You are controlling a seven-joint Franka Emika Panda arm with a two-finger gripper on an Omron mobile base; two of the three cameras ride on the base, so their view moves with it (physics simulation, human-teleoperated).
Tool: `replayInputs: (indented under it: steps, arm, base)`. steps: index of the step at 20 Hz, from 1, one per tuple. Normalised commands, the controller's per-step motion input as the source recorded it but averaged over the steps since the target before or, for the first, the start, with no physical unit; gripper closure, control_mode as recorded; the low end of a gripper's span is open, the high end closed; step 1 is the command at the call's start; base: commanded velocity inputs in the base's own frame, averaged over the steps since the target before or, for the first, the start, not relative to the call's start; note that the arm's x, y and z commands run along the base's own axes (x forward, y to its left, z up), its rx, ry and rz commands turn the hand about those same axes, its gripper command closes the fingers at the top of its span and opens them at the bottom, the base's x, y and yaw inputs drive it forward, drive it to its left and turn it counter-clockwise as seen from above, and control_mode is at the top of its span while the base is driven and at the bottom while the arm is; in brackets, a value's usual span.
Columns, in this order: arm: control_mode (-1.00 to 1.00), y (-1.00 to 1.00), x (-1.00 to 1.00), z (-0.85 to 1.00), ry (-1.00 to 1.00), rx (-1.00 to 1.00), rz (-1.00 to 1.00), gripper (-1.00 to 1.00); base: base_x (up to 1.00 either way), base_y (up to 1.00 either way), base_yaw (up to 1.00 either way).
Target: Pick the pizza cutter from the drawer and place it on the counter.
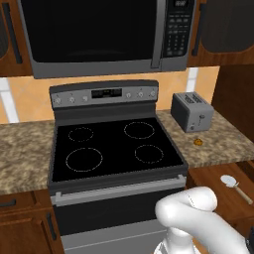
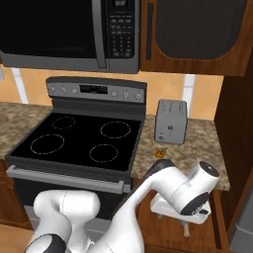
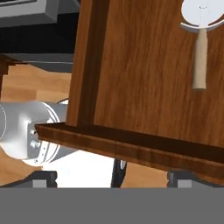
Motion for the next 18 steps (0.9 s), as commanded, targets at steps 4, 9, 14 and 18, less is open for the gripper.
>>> replayInputs:
  steps: [4,9,14,18]
  arm:
    - [-1.0,0.0,0.45,-0.26,0.0,-0.01,0.0,-1.0]
    - [-1.0,-0.22,0.71,-0.16,0.05,0.0,0.03,-1.0]
    - [-1.0,-0.44,0.33,-0.41,0.16,0.0,0.05,-1.0]
    - [-1.0,-0.02,0.01,-0.55,0.06,0.0,0.0,-1.0]
  base:
    - [0.0,0.0,0.0]
    - [0.0,0.0,0.0]
    - [0.0,0.0,0.0]
    - [0.0,0.0,0.0]
